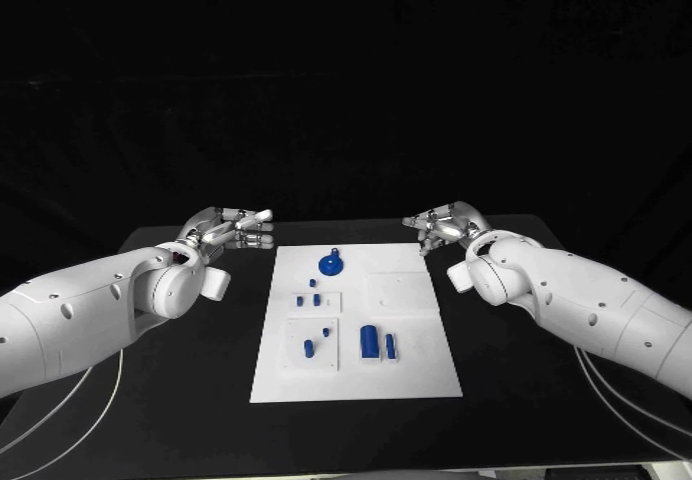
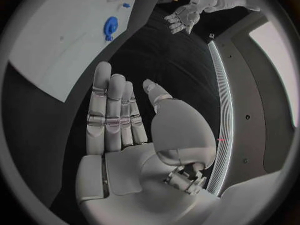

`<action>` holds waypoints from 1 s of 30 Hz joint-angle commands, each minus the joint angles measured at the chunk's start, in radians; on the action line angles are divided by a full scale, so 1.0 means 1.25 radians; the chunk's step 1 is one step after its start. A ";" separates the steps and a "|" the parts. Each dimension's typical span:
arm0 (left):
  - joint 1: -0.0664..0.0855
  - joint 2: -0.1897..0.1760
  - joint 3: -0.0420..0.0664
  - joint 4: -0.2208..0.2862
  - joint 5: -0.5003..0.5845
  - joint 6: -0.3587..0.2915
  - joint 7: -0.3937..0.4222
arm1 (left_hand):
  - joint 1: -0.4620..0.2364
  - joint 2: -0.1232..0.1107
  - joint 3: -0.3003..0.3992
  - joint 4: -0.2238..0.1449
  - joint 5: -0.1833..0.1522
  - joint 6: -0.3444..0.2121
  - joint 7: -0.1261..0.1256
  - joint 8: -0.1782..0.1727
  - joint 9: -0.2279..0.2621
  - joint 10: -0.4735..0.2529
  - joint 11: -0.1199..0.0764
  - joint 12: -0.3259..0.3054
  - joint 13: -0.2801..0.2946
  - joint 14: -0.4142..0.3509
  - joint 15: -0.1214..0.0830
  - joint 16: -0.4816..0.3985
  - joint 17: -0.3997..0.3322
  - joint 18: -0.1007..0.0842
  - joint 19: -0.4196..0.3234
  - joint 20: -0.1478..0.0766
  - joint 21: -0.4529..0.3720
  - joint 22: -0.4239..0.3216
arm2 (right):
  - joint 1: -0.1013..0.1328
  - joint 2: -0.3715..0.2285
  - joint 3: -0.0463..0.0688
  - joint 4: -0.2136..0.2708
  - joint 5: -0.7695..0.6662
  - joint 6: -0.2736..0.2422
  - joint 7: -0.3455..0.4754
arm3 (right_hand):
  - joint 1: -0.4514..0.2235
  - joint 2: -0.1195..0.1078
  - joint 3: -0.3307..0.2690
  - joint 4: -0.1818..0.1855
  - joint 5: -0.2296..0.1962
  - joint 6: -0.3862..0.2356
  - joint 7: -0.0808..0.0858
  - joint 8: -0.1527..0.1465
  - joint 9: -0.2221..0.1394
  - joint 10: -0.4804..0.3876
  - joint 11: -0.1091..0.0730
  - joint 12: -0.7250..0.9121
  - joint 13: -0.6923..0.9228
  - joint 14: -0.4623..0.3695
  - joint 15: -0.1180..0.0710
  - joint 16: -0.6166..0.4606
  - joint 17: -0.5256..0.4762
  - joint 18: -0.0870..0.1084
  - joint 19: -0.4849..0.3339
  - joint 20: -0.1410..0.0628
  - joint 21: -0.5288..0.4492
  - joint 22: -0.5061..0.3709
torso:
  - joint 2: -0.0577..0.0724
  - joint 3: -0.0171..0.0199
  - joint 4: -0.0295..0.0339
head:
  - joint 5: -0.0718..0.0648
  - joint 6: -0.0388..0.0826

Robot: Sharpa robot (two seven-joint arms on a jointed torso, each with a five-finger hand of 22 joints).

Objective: Assemble the parts on the task board

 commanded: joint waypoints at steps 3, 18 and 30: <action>0.016 0.027 0.002 -0.060 0.061 -0.014 0.025 | 0.010 0.003 -0.001 -0.007 0.005 -0.001 0.002 0.000 0.000 -0.026 0.004 -0.004 0.000 -0.026 0.006 -0.006 -0.011 0.008 -0.002 0.007 0.000 -0.001 | 0.004 0.053 0.001 -0.086 0.209 0.025 0.125 | -0.002 0.019 -0.010 -0.007 0.001 -0.051 0.023 0.000 -0.003 -0.050 0.036 -0.161 -0.191 -0.093 0.042 -0.107 -0.100 -0.012 -0.098 0.038 -0.066 -0.097 | -0.014 0.0016 0.0017 | 0.009 0.032; 0.027 0.079 0.002 -0.151 0.083 -0.016 0.012 | -0.299 -0.041 0.107 0.003 -0.049 -0.789 -0.118 -0.053 -0.051 -0.894 -0.108 -0.053 -0.047 -0.951 -0.092 -0.056 -0.079 -0.049 -0.850 -0.078 -0.122 -0.088 | 0.006 0.117 0.000 -0.207 0.305 0.095 0.149 | -0.270 0.035 -0.141 0.046 -0.249 -0.323 -0.075 -0.049 -0.054 -0.318 -0.006 -0.511 -0.601 -0.434 0.036 -0.444 -0.663 -0.074 -1.168 0.051 -0.115 -0.524 | -0.022 0.0080 0.0043 | 0.025 0.065; -0.015 0.041 0.031 -0.016 0.083 -0.139 0.047 | -1.010 -0.041 0.107 0.003 -0.049 -0.789 -0.118 -0.053 -0.051 -0.894 -0.108 -0.053 -0.047 -0.951 -0.092 -0.056 -0.079 -0.049 -0.850 -0.078 -0.122 -0.088 | 0.034 0.071 -0.069 -0.072 0.378 -0.007 0.213 | -0.929 0.035 -0.141 0.046 -0.249 -0.889 -0.075 -0.049 -0.054 -0.914 -0.006 -0.511 -0.601 -1.068 0.036 -0.444 -0.663 -0.074 -1.168 0.051 -0.115 -0.524 | -0.014 -0.0053 -0.0422 | 0.063 0.105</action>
